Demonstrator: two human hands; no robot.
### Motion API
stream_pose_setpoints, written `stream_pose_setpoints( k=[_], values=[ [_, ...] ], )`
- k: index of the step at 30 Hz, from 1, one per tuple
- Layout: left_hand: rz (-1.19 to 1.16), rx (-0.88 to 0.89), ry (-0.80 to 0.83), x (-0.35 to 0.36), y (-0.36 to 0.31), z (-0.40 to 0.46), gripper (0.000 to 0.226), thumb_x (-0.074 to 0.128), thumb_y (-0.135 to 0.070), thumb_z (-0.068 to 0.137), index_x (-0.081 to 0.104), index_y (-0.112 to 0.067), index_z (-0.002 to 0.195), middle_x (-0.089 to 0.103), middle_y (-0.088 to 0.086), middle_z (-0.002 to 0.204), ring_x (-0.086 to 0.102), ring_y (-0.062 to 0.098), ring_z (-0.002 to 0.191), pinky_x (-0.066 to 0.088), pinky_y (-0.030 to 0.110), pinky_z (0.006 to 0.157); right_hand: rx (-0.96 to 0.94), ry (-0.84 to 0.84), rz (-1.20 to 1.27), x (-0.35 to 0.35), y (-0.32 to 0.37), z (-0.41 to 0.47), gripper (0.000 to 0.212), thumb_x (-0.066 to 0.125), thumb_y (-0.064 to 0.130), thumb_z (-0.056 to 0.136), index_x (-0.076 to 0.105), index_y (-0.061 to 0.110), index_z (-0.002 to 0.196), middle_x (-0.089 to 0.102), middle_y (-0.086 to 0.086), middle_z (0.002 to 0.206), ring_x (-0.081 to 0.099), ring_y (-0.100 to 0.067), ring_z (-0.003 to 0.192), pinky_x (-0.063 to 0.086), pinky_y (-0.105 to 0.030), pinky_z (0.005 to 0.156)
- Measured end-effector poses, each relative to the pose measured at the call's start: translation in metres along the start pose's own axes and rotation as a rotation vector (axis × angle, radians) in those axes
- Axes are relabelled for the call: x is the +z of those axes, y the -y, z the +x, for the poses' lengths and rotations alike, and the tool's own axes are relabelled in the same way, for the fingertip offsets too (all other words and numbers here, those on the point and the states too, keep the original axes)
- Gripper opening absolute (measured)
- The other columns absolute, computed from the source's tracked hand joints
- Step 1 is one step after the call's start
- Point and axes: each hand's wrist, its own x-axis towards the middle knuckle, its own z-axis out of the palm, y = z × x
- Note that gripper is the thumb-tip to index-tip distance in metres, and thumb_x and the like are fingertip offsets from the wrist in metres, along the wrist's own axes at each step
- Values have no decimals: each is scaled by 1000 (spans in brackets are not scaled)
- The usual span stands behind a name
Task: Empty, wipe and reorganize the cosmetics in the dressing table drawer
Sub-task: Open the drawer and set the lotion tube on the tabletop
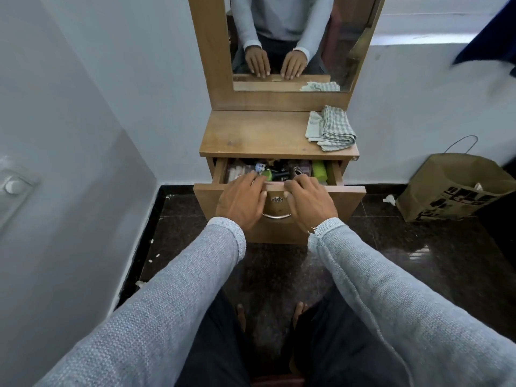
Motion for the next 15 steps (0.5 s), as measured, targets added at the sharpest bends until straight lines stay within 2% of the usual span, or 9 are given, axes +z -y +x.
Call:
stream_pose_setpoints(
  k=[5, 10, 15],
  values=[
    [-27, -26, 58, -1, 1, -10, 31, 42, -26, 100, 56, -16, 126, 58, 2, 120, 54, 21, 109, 46, 35, 92, 22, 70, 19, -9, 3, -2, 27, 43, 29, 99, 58, 16, 117, 56, -5, 114, 50, -25, 102, 44, -37, 91],
    [-79, -64, 85, -7, 2, -25, 28, 43, -22, 102, 62, -19, 123, 62, 0, 119, 54, 20, 109, 48, 37, 88, -4, 198, 102, -19, -1, -11, 21, 52, 31, 96, 59, 19, 113, 55, 0, 113, 48, -20, 102, 39, -29, 90],
    [-127, -52, 98, -12, 5, -38, 26, 47, -18, 100, 67, -18, 116, 67, 2, 113, 58, 21, 102, 50, 39, 85, 5, 254, 176, -25, 1, -21, 21, 58, 34, 93, 63, 22, 109, 57, 3, 109, 50, -18, 102, 44, -32, 88]
  ],
)
